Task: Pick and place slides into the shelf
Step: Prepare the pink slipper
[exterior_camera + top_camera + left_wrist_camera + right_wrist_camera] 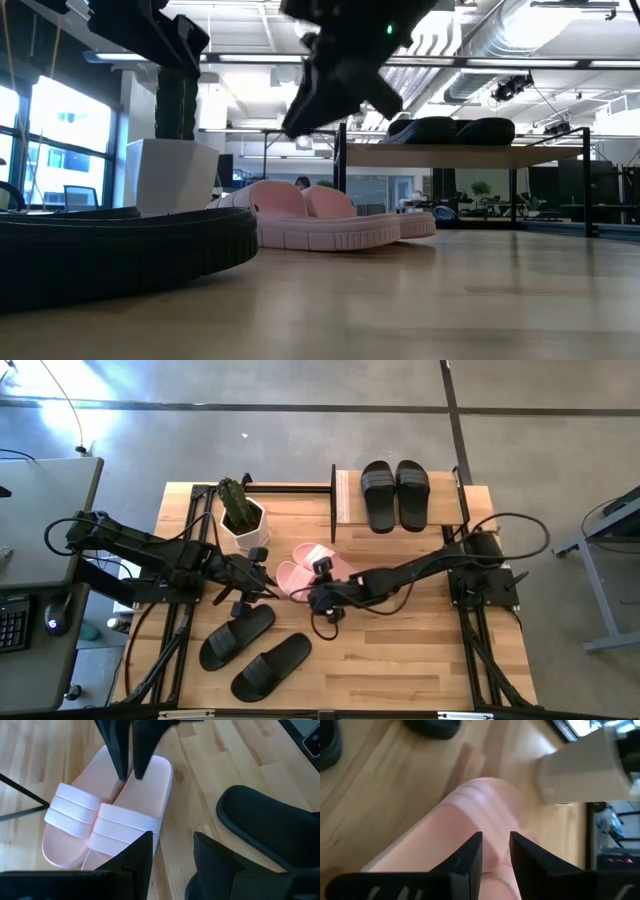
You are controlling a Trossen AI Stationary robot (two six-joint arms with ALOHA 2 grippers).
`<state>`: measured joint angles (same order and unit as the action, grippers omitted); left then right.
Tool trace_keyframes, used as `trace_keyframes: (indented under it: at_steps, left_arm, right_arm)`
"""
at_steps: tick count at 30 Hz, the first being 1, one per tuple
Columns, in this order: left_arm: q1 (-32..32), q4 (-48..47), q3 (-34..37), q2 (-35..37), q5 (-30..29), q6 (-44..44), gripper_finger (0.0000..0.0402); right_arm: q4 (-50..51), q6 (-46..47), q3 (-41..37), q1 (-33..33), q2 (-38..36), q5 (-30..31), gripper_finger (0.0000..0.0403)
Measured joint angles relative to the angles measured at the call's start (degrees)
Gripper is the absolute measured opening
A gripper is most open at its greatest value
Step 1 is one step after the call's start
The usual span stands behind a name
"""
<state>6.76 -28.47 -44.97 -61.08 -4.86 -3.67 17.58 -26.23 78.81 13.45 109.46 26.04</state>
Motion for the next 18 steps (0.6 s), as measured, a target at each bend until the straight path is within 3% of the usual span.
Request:
trace_keyframes:
  at_steps: [7,18]
  left_arm:
    - [0.0,0.01,0.0,0.0,0.33,0.03,0.0129]
    - [0.0,0.03,0.0,0.0,0.28,-0.01,0.0129]
  right_arm:
    - [-2.42,-5.75,0.0,-1.03,4.8,0.87,0.0087]
    - [-4.54,-5.94,0.0,-3.99,5.76,-0.88,0.0087]
